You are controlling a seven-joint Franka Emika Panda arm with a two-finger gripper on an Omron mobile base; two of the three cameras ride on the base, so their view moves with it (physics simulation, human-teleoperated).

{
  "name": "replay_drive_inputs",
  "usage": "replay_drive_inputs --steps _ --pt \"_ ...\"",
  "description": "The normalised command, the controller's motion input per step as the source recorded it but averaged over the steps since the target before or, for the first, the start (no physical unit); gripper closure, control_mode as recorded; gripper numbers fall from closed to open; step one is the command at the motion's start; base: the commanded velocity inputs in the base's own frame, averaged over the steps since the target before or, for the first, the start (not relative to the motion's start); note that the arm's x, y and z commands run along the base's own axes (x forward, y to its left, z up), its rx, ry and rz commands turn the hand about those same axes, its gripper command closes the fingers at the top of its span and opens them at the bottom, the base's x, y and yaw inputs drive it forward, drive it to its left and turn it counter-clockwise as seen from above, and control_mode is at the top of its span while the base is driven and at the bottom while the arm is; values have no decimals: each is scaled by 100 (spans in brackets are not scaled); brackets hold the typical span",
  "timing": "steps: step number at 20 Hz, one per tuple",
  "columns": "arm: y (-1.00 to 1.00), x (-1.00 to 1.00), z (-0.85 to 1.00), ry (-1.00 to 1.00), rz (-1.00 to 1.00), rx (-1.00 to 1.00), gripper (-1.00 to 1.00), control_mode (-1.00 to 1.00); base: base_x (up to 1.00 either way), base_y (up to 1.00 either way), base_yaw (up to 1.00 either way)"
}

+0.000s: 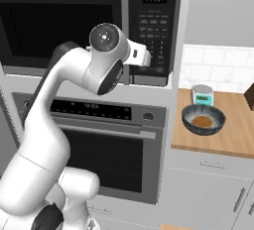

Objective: Open the microwave, place the bowl with waffle inside the microwave, then close the microwave door and turn it on.

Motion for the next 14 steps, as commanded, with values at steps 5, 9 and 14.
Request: replay_drive_inputs --steps 5,9,14 --pt "-8 38 -6 0 0 1 -100 -100 0 0 0" --pt "-5 31 -8 -2 0 4 -100 -100 0 0 0" --pt "-1 31 -12 -2 0 4 100 -100 0 0 0"
